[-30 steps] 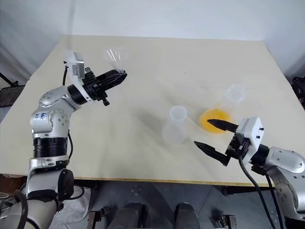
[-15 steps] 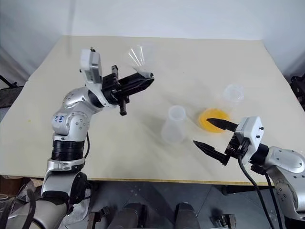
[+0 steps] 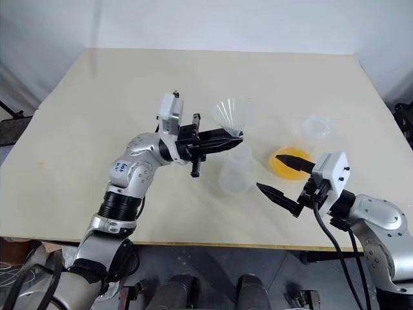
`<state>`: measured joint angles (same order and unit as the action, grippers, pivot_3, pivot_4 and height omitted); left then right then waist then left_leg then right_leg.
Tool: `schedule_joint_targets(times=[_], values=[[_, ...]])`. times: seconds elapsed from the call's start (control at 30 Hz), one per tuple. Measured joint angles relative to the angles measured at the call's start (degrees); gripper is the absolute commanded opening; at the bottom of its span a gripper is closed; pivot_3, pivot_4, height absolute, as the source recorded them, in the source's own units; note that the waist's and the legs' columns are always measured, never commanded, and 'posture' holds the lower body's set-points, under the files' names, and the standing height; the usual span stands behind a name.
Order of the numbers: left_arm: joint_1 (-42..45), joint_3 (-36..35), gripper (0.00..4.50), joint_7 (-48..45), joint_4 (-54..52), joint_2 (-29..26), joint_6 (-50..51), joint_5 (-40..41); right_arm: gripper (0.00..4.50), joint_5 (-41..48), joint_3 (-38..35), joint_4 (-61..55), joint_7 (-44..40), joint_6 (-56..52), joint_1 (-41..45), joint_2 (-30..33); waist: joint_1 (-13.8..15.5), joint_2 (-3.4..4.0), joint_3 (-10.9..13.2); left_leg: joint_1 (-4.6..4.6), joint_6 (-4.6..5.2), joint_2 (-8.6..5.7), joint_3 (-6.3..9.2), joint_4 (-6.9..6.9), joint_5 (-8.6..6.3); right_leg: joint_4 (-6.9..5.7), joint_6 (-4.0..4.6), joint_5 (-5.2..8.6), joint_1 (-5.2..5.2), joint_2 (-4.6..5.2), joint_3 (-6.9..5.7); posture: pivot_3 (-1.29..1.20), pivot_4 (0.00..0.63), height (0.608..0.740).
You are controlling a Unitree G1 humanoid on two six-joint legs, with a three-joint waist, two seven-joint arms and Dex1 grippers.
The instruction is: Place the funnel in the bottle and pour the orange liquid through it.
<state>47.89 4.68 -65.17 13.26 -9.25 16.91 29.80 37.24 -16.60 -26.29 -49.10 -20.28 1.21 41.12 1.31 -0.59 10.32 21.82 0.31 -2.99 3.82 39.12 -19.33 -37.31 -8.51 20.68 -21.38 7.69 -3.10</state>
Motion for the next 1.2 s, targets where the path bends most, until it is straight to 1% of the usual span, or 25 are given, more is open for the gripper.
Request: schedule_joint_targets(times=[0.33,0.6,1.13,1.2], values=[[2.8,1.4,0.16,-1.3,8.3,1.2,-5.1,-4.5,4.50,0.0,0.0,-2.0,1.1,0.1,-2.8,-0.4,0.0,0.00,0.0,0.00,0.00,-0.11,0.00,0.00,0.00,-0.01,0.00,0.00,0.00,0.00,-0.01,0.00,0.150,0.740],[4.0,2.3,0.16,-3.1,11.9,1.3,-7.2,-6.9,4.50,0.0,0.0,-2.9,1.8,0.1,-3.9,-0.4,0.0,0.00,0.0,0.00,0.00,-0.11,0.00,0.00,0.00,-0.01,0.00,0.00,0.00,0.00,-0.01,0.00,0.150,0.740],[4.8,2.6,0.16,-3.1,12.5,0.5,-7.3,-9.2,4.50,0.0,-0.1,-2.9,2.0,0.1,-4.4,-0.4,0.0,0.00,0.0,0.00,0.01,-0.11,0.00,0.00,0.00,-0.01,0.00,0.00,-0.01,0.00,-0.01,0.00,0.150,0.740],[4.9,2.6,0.88,-3.2,12.5,0.6,-7.0,-9.2,4.50,0.0,-0.2,-2.9,2.0,0.1,-4.4,-0.4,0.0,0.00,0.0,0.00,0.01,-0.11,0.00,0.00,0.00,-0.02,0.00,0.00,-0.01,0.00,-0.01,0.00,0.150,0.740]])
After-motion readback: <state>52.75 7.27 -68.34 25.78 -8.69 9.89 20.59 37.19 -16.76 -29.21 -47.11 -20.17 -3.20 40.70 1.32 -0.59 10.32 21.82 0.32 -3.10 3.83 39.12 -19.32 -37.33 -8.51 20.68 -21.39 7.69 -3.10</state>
